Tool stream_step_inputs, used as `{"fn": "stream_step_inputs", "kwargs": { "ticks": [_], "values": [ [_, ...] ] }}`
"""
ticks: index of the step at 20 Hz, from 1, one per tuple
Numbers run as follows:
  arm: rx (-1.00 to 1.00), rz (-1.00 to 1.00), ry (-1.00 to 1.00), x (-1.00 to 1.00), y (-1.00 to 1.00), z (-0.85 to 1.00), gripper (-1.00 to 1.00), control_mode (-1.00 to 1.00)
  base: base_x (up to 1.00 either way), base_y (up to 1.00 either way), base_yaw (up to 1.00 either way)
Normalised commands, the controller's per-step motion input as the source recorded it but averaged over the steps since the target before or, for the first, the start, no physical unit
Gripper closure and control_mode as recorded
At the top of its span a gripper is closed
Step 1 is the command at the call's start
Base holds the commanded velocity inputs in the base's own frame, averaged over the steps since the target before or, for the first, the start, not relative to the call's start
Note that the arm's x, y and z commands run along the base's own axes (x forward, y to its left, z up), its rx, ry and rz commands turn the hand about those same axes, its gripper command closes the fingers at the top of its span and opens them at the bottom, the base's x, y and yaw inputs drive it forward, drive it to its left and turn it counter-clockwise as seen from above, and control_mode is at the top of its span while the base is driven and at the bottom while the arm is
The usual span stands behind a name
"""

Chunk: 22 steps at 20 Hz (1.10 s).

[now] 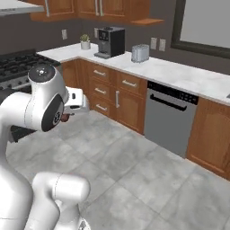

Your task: Retrieve the sausage and cheese from the fridge and place them on the cutting board on the counter.

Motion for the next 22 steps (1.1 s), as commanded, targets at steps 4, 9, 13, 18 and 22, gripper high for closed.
{"fn": "stream_step_inputs", "kwargs": {
  "ticks": [4,9,13,18,22],
  "values": [
    [0.00,0.00,0.00,0.00,0.00,0.00,1.00,1.00,1.00,0.00,0.28],
    [0.00,0.00,0.00,0.00,0.00,0.00,1.00,1.00,1.00,0.00,0.32],
    [0.00,0.00,0.00,0.00,0.00,0.00,1.00,1.00,1.00,0.00,0.41],
    [0.00,0.00,0.00,0.00,0.00,0.00,1.00,1.00,1.00,-0.03,0.48],
    [0.00,0.00,0.00,0.00,0.00,0.00,1.00,1.00,1.00,-0.16,0.58]
  ]
}}
